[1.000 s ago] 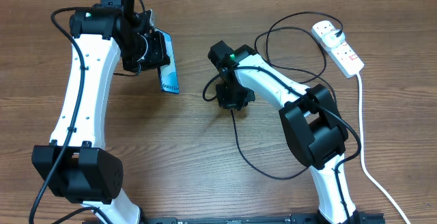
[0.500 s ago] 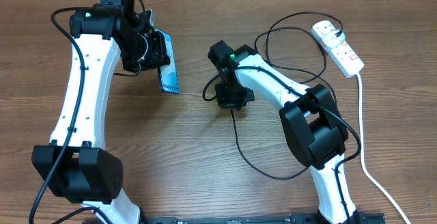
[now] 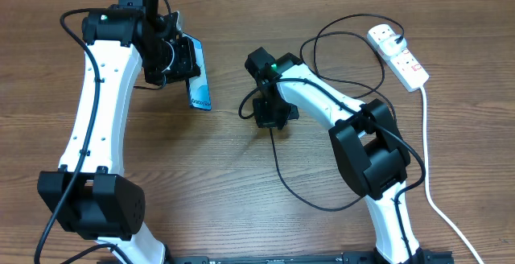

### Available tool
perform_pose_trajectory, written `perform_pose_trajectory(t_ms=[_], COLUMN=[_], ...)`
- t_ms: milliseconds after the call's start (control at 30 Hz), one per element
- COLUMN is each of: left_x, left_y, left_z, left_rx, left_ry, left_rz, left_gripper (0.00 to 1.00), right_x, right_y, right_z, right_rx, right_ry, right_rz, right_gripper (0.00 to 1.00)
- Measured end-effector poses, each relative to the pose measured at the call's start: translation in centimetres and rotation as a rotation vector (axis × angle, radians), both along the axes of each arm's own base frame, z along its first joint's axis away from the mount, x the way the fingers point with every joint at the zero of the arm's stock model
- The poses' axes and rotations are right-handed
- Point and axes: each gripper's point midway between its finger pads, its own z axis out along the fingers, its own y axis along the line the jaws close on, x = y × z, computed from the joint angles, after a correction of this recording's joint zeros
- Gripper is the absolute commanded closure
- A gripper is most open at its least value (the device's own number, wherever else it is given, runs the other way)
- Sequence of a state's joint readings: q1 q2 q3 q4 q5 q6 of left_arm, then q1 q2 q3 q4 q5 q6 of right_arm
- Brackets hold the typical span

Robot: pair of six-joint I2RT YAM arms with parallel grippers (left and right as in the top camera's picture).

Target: Plug charger to phone and switch on socket

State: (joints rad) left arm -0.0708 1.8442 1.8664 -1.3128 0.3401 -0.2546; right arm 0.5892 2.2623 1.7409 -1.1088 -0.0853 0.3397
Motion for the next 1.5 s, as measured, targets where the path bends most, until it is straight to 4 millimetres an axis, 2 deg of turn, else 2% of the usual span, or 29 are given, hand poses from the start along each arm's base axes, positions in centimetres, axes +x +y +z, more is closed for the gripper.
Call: perform_pose_trajectory(t_ms=[200, 300, 400, 500, 633, 667, 733, 833, 1033, 1300, 1500], left_x=[0.1, 0.5, 1.1, 1.5, 1.9, 1.9, 2.2, 2.2, 1.0, 0.4, 0.3], left_y=[-0.3, -1.2, -2.3, -3.3, -4.8, -5.2, -6.5, -7.6, -9.1, -9.5, -9.6], left_z=[0.1, 0.7, 1.4, 2.2, 3.5, 3.9, 5.6, 7.4, 10.2, 11.2, 11.4], left_rx=[-0.016, -0.069, -0.133, -0.197, -0.295, -0.322, -0.427, -0.538, -0.720, -0.786, -0.795], left_ry=[-0.007, -0.035, -0.071, -0.101, -0.139, -0.148, -0.198, -0.242, -0.274, -0.275, -0.274], left_rz=[-0.005, -0.035, -0.064, -0.091, -0.131, -0.142, -0.196, -0.257, -0.356, -0.389, -0.393], left_gripper=[0.96, 0.96, 0.96, 0.96, 0.96, 0.96, 0.96, 0.96, 0.96, 0.96, 0.96], right_x=[-0.3, -0.3, -0.4, -1.3, -4.2, -4.7, -6.0, -6.9, -7.0, -7.1, -6.0], right_y=[1.0, 1.6, 2.5, 3.2, 2.6, 2.4, 1.9, 2.5, 4.2, 5.4, 4.8], right_z=[0.3, 2.0, 6.7, 13.4, 21.3, 22.2, 23.2, 23.6, 24.9, 26.0, 26.3], right_rx=[0.058, 0.104, 0.200, 0.323, 0.447, 0.458, 0.473, 0.519, 0.633, 0.717, 0.728], right_ry=[0.020, 0.006, -0.055, -0.142, -0.236, -0.243, -0.231, -0.200, -0.213, -0.217, -0.237], right_rz=[0.001, 0.008, 0.045, 0.105, 0.178, 0.186, 0.206, 0.244, 0.297, 0.325, 0.298], right_gripper=[0.96, 0.96, 0.96, 0.96, 0.96, 0.96, 0.96, 0.96, 0.96, 0.96, 0.96])
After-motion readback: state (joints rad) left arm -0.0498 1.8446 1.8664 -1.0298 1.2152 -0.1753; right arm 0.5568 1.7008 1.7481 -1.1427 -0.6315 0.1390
